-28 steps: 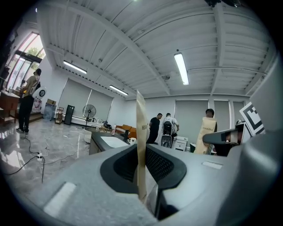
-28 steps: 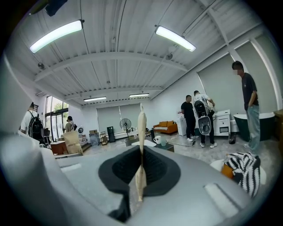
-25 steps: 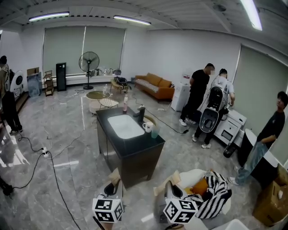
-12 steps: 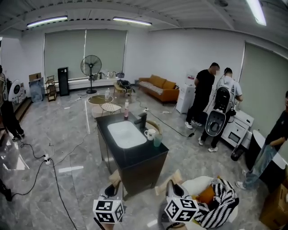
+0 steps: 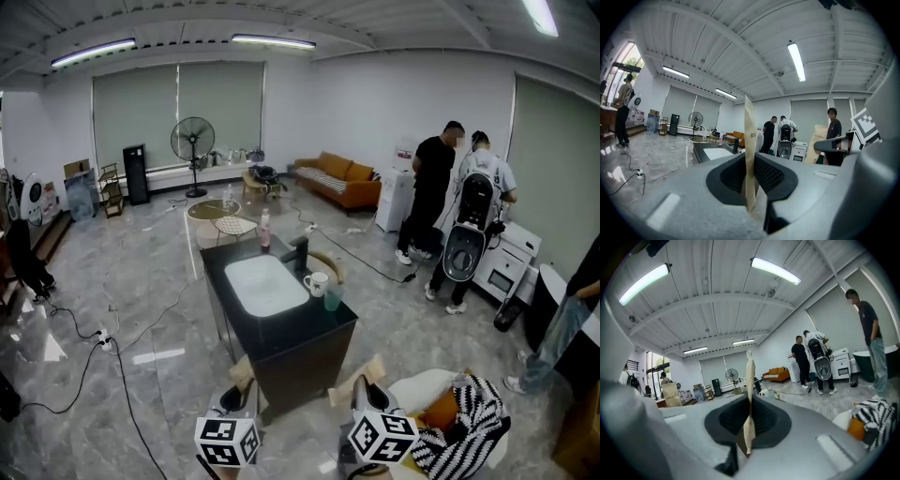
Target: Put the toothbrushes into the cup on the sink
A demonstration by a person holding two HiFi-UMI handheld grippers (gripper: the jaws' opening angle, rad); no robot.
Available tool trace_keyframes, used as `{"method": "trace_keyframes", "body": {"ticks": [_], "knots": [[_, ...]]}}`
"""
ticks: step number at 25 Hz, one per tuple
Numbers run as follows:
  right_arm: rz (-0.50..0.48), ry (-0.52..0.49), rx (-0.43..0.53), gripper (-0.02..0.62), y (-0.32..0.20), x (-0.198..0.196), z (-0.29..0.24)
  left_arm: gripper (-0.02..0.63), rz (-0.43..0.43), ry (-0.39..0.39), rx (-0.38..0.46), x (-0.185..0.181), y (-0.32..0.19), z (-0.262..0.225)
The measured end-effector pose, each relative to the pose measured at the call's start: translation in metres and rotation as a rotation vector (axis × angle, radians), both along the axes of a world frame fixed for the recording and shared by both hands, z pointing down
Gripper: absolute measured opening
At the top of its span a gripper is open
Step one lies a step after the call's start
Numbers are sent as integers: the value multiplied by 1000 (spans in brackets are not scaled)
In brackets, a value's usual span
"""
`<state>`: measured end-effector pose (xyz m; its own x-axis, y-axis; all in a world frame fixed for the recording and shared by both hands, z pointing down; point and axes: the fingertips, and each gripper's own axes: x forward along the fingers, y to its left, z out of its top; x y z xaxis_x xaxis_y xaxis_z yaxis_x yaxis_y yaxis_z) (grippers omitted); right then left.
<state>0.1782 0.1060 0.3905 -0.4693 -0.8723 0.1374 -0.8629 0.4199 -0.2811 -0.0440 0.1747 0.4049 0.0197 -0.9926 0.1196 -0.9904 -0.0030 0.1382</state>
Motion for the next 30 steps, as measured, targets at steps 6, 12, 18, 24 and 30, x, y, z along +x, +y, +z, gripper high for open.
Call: {"method": "trace_keyframes", "body": {"ticks": [6, 12, 18, 24, 30], "knots": [[18, 7, -31, 8, -13, 3, 14, 48, 8, 7, -10, -2, -17, 7], [40, 26, -38, 8, -39, 1, 21, 48, 8, 34, -1, -15, -48, 13], [56, 41, -20, 8, -80, -19, 13, 48, 30, 40, 19, -35, -96, 7], [72, 52, -6, 8, -132, -44, 2, 48, 59, 42, 28, -57, -153, 1], [91, 56, -8, 8, -184, -69, -1, 48, 89, 45, 26, -79, -213, -1]]}}
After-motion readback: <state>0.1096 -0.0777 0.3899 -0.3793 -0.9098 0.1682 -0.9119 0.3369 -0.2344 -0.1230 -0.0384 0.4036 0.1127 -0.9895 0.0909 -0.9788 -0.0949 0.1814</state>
